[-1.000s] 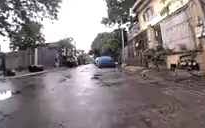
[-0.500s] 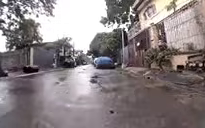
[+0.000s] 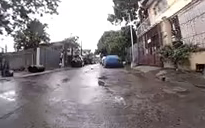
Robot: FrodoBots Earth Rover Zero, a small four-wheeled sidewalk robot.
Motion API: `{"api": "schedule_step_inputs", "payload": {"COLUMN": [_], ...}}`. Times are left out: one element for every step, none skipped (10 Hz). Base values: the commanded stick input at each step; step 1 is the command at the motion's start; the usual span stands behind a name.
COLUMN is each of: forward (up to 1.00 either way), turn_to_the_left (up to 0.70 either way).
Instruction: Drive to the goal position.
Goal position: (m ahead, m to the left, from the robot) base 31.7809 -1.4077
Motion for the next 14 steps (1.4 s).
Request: {"api": "schedule_step_inputs", "payload": {"forward": [1.00,1.00,1.00,1.00,1.00,1.00,1.00,1.00,1.00,1.00,1.00,1.00,1.00,1.00], "turn_to_the_left": [0.00,0.00,0.00,0.00,0.00,0.00,0.00,0.00,0.00,0.00,0.00,0.00,0.00,0.00]}}
